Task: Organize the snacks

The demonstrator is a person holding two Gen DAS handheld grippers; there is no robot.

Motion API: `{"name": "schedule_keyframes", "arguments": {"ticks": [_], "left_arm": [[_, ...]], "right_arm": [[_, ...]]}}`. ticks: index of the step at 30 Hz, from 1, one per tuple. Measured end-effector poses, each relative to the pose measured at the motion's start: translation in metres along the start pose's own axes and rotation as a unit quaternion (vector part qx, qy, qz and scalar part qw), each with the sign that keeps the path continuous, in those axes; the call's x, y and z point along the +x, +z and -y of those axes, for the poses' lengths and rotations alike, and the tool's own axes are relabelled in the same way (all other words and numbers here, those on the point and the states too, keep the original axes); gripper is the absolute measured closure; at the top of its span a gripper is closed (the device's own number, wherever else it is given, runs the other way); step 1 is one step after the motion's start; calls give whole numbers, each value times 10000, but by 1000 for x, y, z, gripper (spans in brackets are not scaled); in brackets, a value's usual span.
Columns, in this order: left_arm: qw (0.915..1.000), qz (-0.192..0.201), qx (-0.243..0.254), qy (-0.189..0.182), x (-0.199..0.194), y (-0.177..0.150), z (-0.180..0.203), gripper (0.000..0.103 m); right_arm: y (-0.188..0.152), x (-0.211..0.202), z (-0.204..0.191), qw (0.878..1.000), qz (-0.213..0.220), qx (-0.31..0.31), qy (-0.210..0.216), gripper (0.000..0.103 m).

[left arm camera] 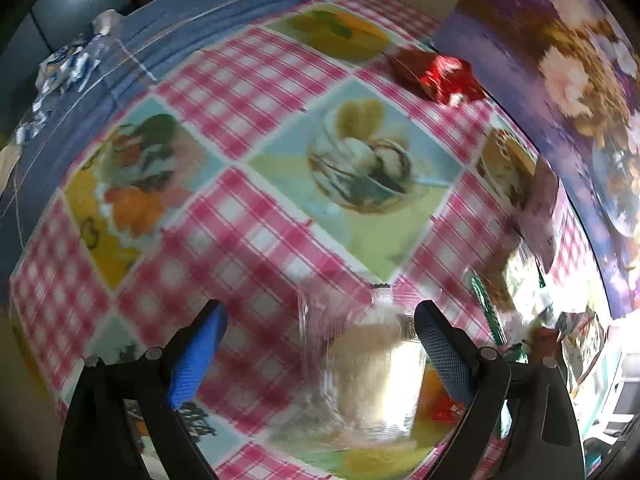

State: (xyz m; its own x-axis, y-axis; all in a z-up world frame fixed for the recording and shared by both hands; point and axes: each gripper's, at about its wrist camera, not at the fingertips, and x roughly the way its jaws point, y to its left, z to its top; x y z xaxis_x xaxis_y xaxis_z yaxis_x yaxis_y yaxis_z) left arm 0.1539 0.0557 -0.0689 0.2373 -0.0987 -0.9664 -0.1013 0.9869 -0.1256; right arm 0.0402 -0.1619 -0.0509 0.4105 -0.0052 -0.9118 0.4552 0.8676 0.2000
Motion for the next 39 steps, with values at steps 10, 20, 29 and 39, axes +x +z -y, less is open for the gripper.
{"name": "schedule_keyframes", "arguments": {"ticks": [10,20,29,39], "left_arm": [[9999,-35,-46,-126,-7,-5,-20,8],[9998,-41,-162,-117,-16,-6,-32,8],[9998,-106,26,-185,-14,-10,-34,8],[9976,-349,590,-97,-5,-20,-6,8]], "right_arm": [[-4,2,-21,9979,-36,-390,519,1],[-12,7,-32,9935,-403,-403,981,14],[-11,4,-28,9955,-224,-529,760,27],[-11,13,-25,9972,-174,-626,367,29]]}}
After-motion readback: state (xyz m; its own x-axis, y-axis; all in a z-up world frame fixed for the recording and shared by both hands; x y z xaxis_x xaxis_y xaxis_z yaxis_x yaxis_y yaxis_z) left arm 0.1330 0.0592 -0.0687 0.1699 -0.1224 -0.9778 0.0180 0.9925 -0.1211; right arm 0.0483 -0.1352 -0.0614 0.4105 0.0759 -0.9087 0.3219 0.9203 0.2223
